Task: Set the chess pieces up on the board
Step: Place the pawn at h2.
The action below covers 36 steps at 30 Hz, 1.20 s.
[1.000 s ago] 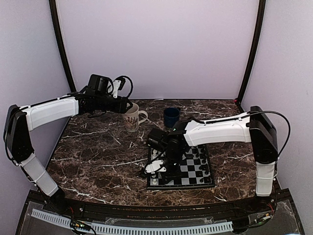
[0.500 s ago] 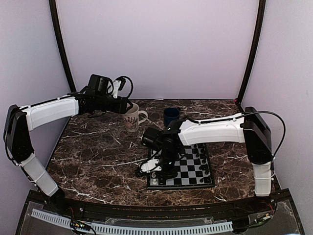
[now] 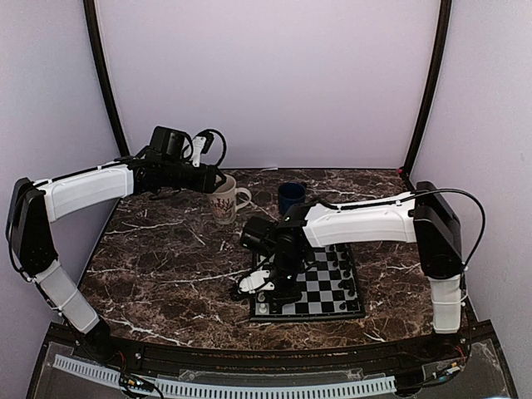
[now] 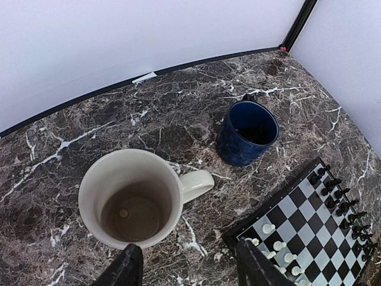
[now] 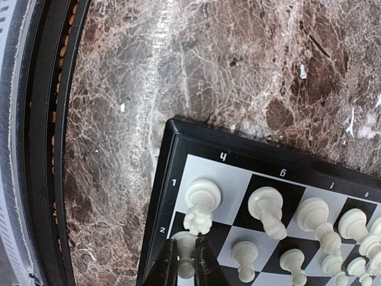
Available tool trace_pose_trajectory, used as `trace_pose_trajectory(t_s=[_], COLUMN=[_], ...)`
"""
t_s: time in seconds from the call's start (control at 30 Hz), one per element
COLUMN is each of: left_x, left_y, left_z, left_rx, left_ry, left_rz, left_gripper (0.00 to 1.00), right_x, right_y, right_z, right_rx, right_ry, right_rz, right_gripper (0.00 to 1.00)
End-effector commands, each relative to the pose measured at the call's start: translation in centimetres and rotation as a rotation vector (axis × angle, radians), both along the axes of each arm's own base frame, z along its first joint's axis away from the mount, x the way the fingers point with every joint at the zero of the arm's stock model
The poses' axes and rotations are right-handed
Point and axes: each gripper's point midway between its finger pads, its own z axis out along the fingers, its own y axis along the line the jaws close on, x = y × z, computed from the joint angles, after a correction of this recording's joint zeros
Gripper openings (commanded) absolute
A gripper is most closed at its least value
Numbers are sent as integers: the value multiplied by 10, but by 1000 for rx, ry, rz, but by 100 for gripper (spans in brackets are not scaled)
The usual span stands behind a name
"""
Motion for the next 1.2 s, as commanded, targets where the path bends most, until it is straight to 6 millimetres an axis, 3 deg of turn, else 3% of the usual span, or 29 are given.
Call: trace_pose_trajectory(t_s=[0.0, 0.73, 0.93, 1.17], left_x=[3, 3, 3, 3], left_y=[-2, -2, -2, -3], left_z=[15, 12, 12, 11], left_rx=[-24, -20, -18, -4], left_ry=[-18, -11, -9, -18], left_rz=[-1, -3, -3, -19], left_gripper=[56, 56, 56, 56], right_x=[-1, 2, 3, 13], right_y=[1, 4, 3, -11], right_z=[-4, -7, 5, 35], right_rx=[-14, -10, 6, 48], right_ry=[-12, -26, -41, -104], right_rz=[11, 14, 13, -8], right_gripper=[12, 18, 19, 23])
